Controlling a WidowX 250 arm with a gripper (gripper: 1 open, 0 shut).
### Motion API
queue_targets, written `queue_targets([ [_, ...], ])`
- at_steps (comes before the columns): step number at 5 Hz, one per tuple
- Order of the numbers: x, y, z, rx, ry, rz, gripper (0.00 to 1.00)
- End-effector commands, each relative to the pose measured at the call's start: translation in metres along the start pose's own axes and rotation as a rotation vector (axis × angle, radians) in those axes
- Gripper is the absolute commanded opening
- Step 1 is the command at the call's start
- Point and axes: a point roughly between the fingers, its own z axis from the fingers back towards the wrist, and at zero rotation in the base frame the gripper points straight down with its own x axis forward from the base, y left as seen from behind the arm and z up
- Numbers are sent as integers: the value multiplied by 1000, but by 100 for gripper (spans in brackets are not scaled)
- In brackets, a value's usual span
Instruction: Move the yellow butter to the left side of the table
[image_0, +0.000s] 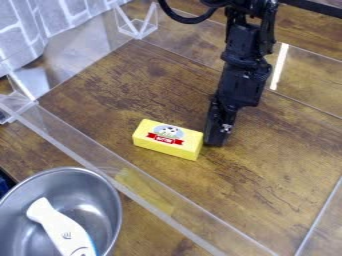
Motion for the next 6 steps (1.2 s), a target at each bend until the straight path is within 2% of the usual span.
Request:
queue_targets([
  [1,-15,-1,-6,-35,15,45,100],
  [2,-20,-2,-5,-42,13,65,100],
  [3,-22,-1,-6,-48,11,76,0],
  [4,-26,-1,-6,-54,9,94,0],
  [5,-32,-1,-4,-63,7,118,100],
  [6,-38,-1,-3,-71,6,140,100],
])
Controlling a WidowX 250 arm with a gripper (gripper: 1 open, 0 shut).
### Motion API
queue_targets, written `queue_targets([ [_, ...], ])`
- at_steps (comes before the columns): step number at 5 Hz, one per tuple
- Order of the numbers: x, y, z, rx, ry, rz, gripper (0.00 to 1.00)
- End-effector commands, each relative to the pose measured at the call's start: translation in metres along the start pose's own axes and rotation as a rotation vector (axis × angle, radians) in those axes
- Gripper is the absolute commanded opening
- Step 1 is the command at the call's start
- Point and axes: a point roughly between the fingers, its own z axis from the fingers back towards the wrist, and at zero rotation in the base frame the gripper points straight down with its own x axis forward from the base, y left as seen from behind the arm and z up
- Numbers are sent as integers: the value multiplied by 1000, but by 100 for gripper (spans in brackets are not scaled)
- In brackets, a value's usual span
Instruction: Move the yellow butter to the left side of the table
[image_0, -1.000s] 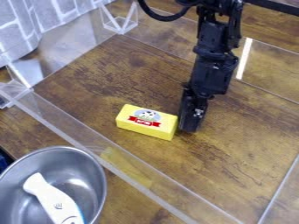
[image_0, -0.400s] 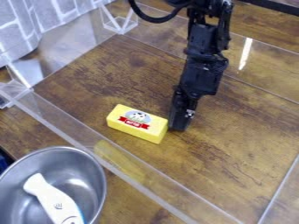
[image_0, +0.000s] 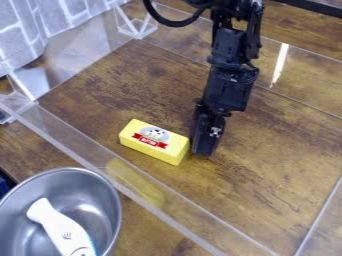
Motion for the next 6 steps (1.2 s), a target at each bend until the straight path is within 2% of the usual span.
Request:
queue_targets([
  [1,-14,9,0,-7,-15,63,0],
  [2,-19,9,0,-12,-17,79,0],
  [3,-22,9,2,-18,-17,93,100],
  [4,-26,9,4,-23,-18,106,0],
  [6,-31,7,7,-30,-19,123,0],
])
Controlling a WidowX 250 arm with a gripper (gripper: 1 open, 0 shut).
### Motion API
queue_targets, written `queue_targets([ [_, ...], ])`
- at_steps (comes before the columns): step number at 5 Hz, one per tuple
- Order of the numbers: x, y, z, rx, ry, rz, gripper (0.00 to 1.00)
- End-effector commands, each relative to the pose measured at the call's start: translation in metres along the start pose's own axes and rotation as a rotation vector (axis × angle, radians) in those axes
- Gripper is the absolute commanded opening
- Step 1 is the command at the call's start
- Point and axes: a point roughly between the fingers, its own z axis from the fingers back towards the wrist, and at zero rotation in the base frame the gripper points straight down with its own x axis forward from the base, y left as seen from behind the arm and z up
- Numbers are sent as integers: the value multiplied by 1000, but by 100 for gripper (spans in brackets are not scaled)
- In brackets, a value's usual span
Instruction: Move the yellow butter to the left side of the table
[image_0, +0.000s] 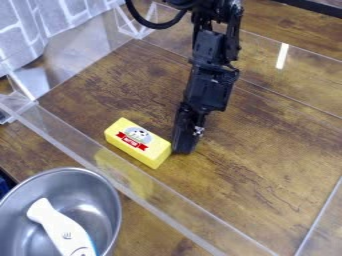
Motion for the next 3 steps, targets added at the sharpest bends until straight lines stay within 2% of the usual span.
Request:
queue_targets([
  [1,-11,3,16,25,-45,30,0],
  [3,-15,2,20,18,-46,44,0],
])
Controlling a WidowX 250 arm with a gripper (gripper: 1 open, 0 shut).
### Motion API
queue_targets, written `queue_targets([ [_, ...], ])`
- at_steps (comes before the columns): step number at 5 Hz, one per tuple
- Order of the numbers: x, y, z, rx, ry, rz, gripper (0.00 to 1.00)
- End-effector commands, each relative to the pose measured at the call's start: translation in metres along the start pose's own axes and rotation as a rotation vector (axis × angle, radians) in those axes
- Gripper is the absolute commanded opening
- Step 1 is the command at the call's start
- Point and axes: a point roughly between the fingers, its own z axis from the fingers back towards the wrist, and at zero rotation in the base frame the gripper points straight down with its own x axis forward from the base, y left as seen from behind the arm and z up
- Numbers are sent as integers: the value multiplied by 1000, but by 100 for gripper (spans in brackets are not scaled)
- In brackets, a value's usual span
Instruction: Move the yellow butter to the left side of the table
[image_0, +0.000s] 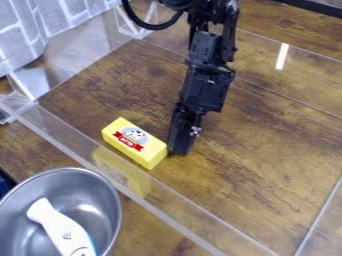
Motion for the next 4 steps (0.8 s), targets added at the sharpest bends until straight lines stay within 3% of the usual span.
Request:
queue_targets([
  [1,-11,3,21,35,-57,32,0],
  [2,-13,3,22,33,-58,39,0],
  [3,-13,1,25,38,-63,39,100],
  [4,-14,-1,29,43,-70,44,100],
])
